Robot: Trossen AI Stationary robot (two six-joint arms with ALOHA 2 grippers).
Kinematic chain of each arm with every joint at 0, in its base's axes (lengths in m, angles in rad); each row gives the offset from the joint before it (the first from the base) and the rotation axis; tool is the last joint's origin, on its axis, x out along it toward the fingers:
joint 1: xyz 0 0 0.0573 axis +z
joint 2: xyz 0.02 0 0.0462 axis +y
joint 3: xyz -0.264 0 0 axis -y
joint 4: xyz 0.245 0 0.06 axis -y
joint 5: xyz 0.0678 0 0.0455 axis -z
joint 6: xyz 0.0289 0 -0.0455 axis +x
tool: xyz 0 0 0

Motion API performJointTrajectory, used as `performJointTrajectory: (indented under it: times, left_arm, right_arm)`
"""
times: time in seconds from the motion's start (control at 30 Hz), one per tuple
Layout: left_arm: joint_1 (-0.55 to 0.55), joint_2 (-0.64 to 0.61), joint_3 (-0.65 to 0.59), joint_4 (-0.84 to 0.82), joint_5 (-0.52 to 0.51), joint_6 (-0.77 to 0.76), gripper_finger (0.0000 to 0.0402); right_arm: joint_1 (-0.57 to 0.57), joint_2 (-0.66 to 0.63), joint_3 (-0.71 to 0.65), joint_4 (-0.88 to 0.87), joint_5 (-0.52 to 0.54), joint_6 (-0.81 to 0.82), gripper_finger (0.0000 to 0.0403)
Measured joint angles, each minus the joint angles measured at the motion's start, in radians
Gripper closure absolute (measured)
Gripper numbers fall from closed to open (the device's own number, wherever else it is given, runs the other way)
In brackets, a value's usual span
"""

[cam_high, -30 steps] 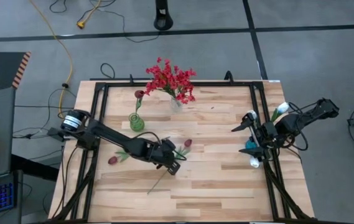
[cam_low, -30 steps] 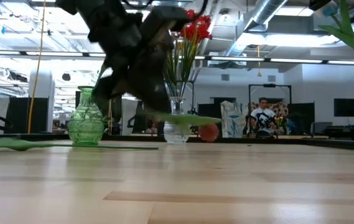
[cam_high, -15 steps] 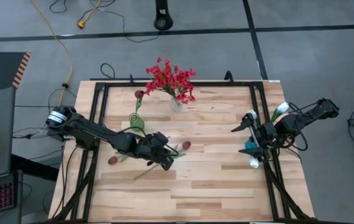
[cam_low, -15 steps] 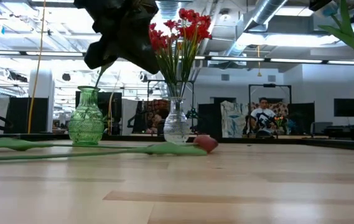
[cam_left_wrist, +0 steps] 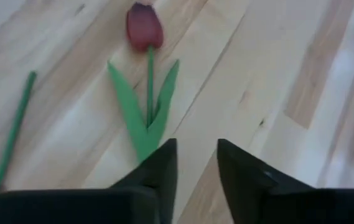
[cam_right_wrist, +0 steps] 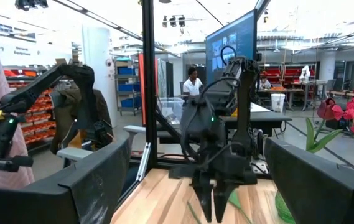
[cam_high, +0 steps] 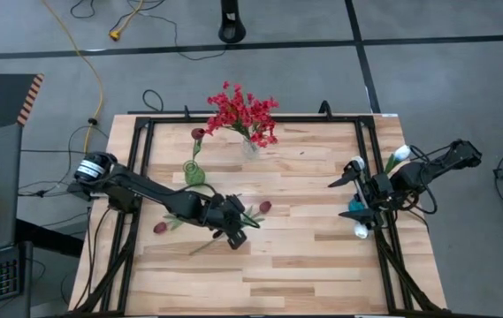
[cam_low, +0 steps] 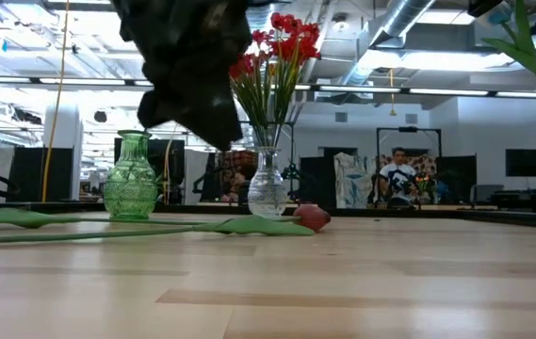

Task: Sort flowers into vase by color
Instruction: Put the right dark red tulip into the green vase

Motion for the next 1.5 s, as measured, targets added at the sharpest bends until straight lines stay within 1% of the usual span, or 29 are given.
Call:
performJointTrajectory:
  times: [0.13,0.27,0.43,0.67,0.83,0.9,1.0,1.23,1.4,1.5]
  left_arm:
    - [0.007,0.035,0.000,-0.034,0.005,-0.008,0.0252]
    - [0.015,0.062,0.000,-0.045,0.000,-0.010,0.0232]
    - [0.019,0.104,0.000,-0.043,-0.004,-0.004,0.0232]
    - [0.019,0.190,0.000,-0.030,0.026,-0.003,0.0232]
    - [0.019,0.221,0.004,-0.024,0.018,-0.004,0.0234]
    - [0.019,0.226,0.005,-0.025,0.012,-0.015,0.0243]
    - [0.019,0.228,0.004,-0.029,-0.001,-0.019,0.0275]
    - [0.019,0.219,0.002,-0.033,-0.001,-0.064,0.0387]
    - [0.020,0.174,-0.003,-0.032,0.006,-0.068,0.0396]
    - [0.016,0.117,-0.003,-0.027,-0.036,-0.057,0.0399]
  right_arm:
    - [0.000,-0.001,0.000,-0.002,0.000,0.000,0.0005]
    - [0.000,0.007,0.000,0.002,0.000,0.000,0.0005]
    - [0.000,0.013,0.000,0.001,0.000,0.000,0.0005]
    - [0.000,0.011,0.000,0.003,0.000,0.000,0.0005]
    - [0.000,0.012,0.000,0.004,0.000,0.000,0.0005]
    - [0.000,0.012,0.000,0.003,0.000,0.000,0.0005]
    - [0.000,0.012,0.000,0.003,0.000,0.000,0.0005]
    - [0.000,0.012,0.000,0.003,0.000,0.000,0.0005]
    - [0.000,0.012,0.000,0.003,0.000,0.000,0.0005]
    - [0.000,0.012,0.000,0.003,0.000,0.000,0.0005]
